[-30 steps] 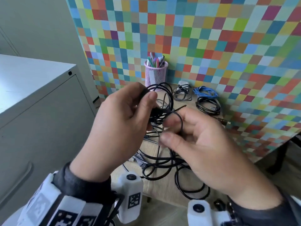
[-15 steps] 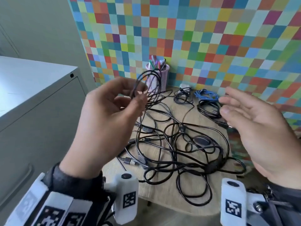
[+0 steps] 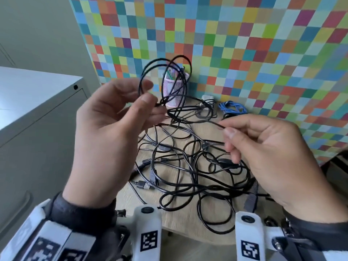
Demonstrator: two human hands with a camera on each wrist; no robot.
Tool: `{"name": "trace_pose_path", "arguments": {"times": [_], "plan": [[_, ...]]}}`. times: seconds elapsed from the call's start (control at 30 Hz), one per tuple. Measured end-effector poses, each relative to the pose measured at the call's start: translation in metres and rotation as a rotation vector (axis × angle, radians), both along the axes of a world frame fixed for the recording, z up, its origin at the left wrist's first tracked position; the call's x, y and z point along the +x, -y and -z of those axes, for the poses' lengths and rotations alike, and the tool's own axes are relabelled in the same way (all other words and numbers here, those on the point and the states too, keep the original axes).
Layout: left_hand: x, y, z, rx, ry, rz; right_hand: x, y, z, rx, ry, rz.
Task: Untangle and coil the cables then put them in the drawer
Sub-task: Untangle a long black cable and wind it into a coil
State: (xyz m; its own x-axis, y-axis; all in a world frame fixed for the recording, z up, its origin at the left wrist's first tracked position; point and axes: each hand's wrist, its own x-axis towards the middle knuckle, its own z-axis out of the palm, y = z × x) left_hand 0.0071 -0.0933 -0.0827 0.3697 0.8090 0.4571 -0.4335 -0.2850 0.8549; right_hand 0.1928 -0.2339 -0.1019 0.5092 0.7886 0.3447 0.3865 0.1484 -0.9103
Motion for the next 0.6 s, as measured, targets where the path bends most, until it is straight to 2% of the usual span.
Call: {"name": "trace_pose_path", "arguments": {"times": [0.1,0.17,0.3,0.37,0.47,0.6], "plan": [[0.0,0.001,0.001,0.074,-0.028,0.01,-0.005,0.001,-0.002,0.003,-0.011,-0.079],[-0.001,0.005,-0.002,0.119,-0.113,0.044,-0.009,0.001,-0.005,0.019,-0.02,-0.125],[-0.005,0.01,-0.001,0.381,-0.582,0.106,-0.01,0.002,-0.006,0.075,-0.082,-0.163],[-0.004,0.013,0.001,0.507,-0.733,0.049,-0.011,0.002,-0.009,0.107,-0.138,-0.186],[0.0,0.018,0.003,0.531,-0.755,-0.091,-0.012,0.004,-0.013,0.123,-0.191,-0.199],[-0.001,0.019,-0.001,0.484,-0.723,-0.126,-0.012,0.006,-0.015,0.088,-0.052,-0.122]]}}
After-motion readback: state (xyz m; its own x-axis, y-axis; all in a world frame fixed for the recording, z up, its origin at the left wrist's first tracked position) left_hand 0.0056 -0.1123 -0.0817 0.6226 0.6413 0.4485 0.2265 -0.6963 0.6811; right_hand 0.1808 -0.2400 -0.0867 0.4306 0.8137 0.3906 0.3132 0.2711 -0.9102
